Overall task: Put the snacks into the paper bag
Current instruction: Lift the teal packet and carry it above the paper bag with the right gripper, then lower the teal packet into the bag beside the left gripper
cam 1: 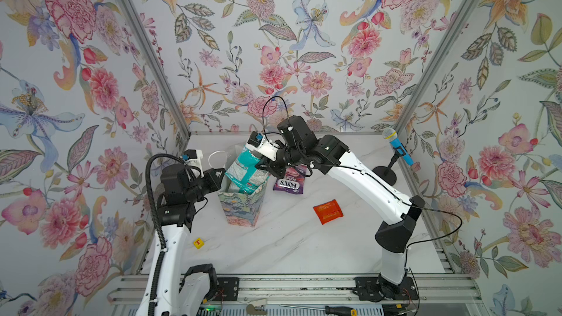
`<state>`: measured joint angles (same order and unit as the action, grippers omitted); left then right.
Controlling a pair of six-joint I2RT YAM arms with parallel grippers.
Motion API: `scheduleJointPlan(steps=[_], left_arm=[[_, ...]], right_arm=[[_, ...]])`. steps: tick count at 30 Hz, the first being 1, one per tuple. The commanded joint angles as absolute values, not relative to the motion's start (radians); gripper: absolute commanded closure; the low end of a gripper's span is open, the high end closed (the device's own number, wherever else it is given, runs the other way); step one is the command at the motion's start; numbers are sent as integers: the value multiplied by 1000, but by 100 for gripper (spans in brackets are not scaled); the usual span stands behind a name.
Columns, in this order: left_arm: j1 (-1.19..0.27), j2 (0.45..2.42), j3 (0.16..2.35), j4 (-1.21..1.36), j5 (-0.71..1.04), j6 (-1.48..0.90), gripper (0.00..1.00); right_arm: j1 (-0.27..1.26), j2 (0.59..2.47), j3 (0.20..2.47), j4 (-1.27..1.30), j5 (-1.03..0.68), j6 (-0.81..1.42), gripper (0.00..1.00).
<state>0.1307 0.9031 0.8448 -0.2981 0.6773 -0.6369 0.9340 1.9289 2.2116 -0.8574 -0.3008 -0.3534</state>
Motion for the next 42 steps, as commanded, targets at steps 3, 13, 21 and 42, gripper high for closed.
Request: scheduleJointPlan(steps=[3, 13, 21, 42], left_arm=[[131, 881, 859, -261, 718, -637, 95], [132, 880, 859, -258, 718, -640, 95], [132, 875, 853, -262, 719, -634, 95], [131, 882, 859, -258, 723, -635, 95]], right_arm=[[951, 1942, 2256, -912, -333, -392, 100], [965, 2012, 2308, -942, -282, -394, 100], [980, 2107, 2397, -963, -252, -407, 100], [960, 2219, 2535, -962, -216, -393, 67]])
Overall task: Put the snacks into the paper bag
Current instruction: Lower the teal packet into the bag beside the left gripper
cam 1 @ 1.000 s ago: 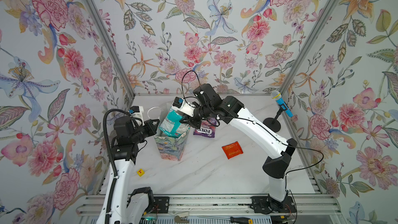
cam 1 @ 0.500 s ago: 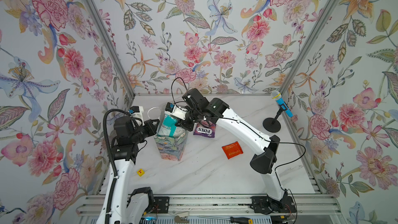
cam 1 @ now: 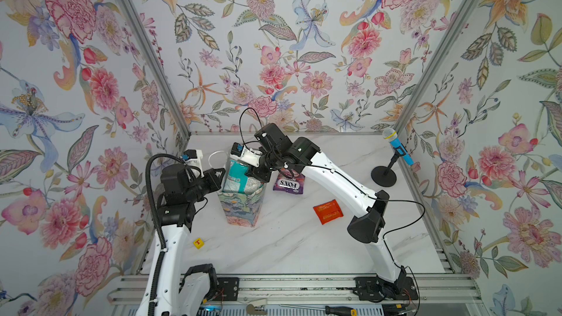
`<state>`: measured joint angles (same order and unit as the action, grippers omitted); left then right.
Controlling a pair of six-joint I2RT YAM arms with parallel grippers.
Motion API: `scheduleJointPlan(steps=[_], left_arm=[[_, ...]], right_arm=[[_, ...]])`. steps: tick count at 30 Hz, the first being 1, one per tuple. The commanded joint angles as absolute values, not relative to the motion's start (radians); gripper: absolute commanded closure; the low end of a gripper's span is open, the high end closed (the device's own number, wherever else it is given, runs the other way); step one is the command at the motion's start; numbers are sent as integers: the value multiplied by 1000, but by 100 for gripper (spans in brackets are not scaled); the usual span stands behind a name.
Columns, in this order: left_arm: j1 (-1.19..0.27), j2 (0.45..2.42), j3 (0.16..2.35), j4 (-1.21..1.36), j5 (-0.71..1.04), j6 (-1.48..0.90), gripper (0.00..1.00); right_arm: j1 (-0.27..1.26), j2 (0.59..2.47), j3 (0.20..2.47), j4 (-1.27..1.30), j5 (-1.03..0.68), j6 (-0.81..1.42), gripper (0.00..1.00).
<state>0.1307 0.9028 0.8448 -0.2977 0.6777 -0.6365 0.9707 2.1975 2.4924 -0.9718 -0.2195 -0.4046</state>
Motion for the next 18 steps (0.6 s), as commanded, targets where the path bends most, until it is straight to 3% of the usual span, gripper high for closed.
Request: scheduleJointPlan(steps=[1, 8, 18], left_arm=[[132, 882, 858, -258, 723, -636, 95], [132, 880, 858, -262, 723, -631, 95], [132, 882, 855, -263, 719, -627, 95]], right_arm=[[958, 2223, 2548, -962, -212, -387, 65], [945, 2232, 2605, -950, -155, -326, 53], [972, 2150, 2518, -952, -51, -245, 54]])
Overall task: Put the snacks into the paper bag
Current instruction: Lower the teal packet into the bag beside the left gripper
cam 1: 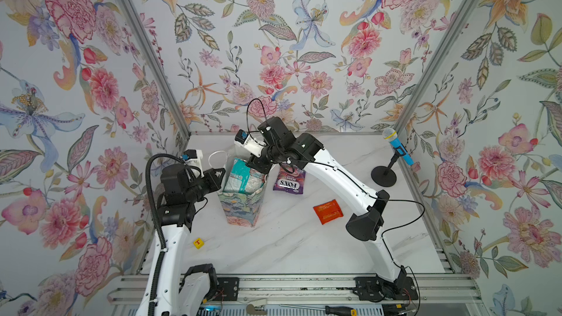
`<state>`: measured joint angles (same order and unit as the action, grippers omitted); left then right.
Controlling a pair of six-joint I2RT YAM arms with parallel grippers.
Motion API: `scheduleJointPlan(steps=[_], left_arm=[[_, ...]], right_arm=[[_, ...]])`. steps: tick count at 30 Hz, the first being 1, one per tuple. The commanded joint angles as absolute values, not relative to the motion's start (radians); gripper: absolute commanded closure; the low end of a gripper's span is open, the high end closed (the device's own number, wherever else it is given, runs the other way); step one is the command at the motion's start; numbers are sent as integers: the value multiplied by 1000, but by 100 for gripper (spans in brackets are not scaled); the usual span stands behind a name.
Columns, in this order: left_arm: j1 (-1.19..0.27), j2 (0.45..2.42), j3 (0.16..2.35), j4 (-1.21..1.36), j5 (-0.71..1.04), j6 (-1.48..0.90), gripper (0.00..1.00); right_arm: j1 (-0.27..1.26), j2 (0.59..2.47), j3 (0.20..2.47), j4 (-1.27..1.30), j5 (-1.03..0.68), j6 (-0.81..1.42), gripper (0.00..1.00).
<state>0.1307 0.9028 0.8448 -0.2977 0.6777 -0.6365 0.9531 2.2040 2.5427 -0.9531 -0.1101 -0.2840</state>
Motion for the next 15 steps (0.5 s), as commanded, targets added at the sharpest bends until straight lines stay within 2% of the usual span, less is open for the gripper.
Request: scheduleJointPlan(steps=[1, 5, 15], left_arm=[[131, 884, 855, -261, 719, -628, 95], [131, 881, 858, -265, 720, -627, 95], [132, 883, 859, -267, 715, -626, 95]], right_arm=[[979, 2150, 2505, -951, -27, -243, 54], [997, 2161, 2471, -951, 50, -230, 56], [1005, 2215, 2460, -950, 53, -214, 56]])
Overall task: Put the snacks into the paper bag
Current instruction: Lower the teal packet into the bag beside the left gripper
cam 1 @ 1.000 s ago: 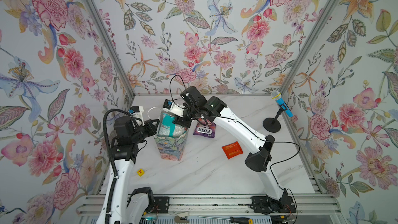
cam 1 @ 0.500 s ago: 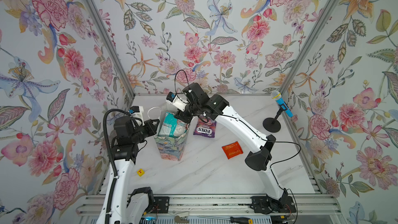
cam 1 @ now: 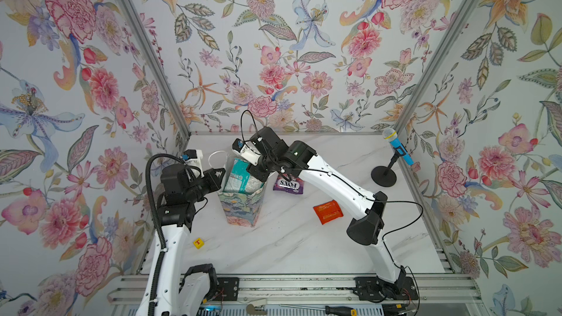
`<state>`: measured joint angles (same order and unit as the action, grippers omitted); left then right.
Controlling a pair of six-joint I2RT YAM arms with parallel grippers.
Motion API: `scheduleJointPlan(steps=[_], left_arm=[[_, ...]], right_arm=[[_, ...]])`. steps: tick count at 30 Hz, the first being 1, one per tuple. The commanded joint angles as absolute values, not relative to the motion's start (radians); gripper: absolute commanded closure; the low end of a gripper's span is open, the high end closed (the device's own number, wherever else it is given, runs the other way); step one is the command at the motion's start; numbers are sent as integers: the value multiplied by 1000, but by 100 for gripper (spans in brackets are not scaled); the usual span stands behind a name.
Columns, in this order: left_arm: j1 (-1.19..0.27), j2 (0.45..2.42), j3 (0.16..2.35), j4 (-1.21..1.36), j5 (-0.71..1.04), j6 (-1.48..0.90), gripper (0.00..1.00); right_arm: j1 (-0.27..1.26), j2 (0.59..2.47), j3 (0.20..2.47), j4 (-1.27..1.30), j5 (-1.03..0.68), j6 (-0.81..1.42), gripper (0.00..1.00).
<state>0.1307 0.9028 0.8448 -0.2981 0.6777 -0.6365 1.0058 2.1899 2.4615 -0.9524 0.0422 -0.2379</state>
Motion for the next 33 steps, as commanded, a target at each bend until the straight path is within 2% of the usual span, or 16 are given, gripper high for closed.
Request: scheduleJointPlan(steps=[1, 19, 24, 33], left_arm=[[132, 884, 859, -267, 715, -626, 95], [131, 888, 860, -262, 716, -626, 95], [131, 890, 861, -262, 716, -626, 95], [131, 893, 862, -265, 715, -620, 95]], right_arm=[[1002, 2225, 2467, -951, 47, -211, 56], [962, 2378, 2594, -952, -47, -154, 58], [942, 2338, 2663, -932, -81, -126, 55], [979, 2203, 2589, -909, -29, -155, 54]])
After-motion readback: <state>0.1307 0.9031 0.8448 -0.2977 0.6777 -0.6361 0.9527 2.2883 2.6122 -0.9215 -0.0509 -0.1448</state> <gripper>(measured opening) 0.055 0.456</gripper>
